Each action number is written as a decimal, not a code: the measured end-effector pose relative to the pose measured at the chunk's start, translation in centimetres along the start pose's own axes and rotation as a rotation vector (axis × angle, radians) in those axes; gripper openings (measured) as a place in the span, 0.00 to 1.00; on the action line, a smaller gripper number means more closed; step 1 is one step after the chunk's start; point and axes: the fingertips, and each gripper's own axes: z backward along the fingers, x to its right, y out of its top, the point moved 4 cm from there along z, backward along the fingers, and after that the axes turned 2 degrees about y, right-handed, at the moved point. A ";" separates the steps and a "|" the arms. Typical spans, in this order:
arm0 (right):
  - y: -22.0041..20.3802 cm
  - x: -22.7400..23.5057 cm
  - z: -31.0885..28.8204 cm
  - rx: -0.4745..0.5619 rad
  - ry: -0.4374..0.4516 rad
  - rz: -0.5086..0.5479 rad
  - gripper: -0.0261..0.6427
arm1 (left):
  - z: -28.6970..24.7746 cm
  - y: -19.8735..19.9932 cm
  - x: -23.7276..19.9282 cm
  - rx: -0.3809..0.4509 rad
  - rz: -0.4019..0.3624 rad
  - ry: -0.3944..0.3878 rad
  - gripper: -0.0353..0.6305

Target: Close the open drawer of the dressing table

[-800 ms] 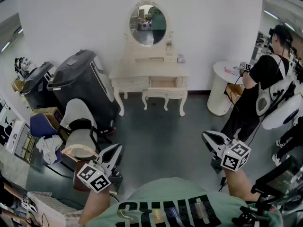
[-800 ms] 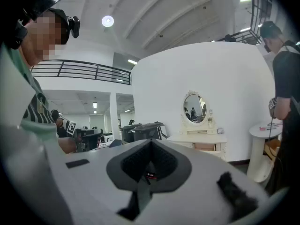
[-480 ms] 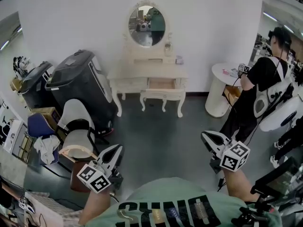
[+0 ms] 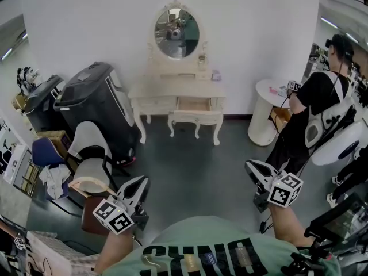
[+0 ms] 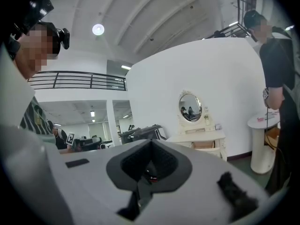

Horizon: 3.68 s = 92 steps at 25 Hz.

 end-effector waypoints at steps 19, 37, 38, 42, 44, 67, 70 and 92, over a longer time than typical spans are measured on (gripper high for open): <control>0.5 9.5 5.6 -0.026 0.092 0.012 0.06 | -10.2 -4.1 6.7 -0.040 -0.003 0.014 0.05; 2.9 9.7 -13.8 -0.032 -0.039 0.033 0.06 | -15.6 2.1 -15.0 -0.050 0.008 -0.121 0.05; 3.1 9.8 -15.2 -0.032 -0.050 0.030 0.06 | -16.0 2.7 -16.5 -0.055 0.007 -0.131 0.05; 2.7 10.7 -20.1 -0.039 -0.082 0.008 0.06 | -18.3 3.4 -21.7 -0.093 0.023 -0.169 0.05; 2.3 11.2 -21.8 -0.048 -0.098 -0.001 0.06 | -19.5 3.5 -23.7 -0.105 0.033 -0.186 0.05; 9.2 38.3 -29.1 -0.132 0.177 0.085 0.06 | -43.4 -0.1 -23.2 -0.044 0.061 0.036 0.05; 9.5 41.5 -29.2 -0.145 0.219 0.083 0.06 | -46.6 -1.2 -21.8 -0.055 0.041 0.050 0.05; 14.1 50.2 -42.5 -0.122 0.035 0.127 0.06 | -59.8 2.9 -39.5 -0.070 0.079 -0.113 0.05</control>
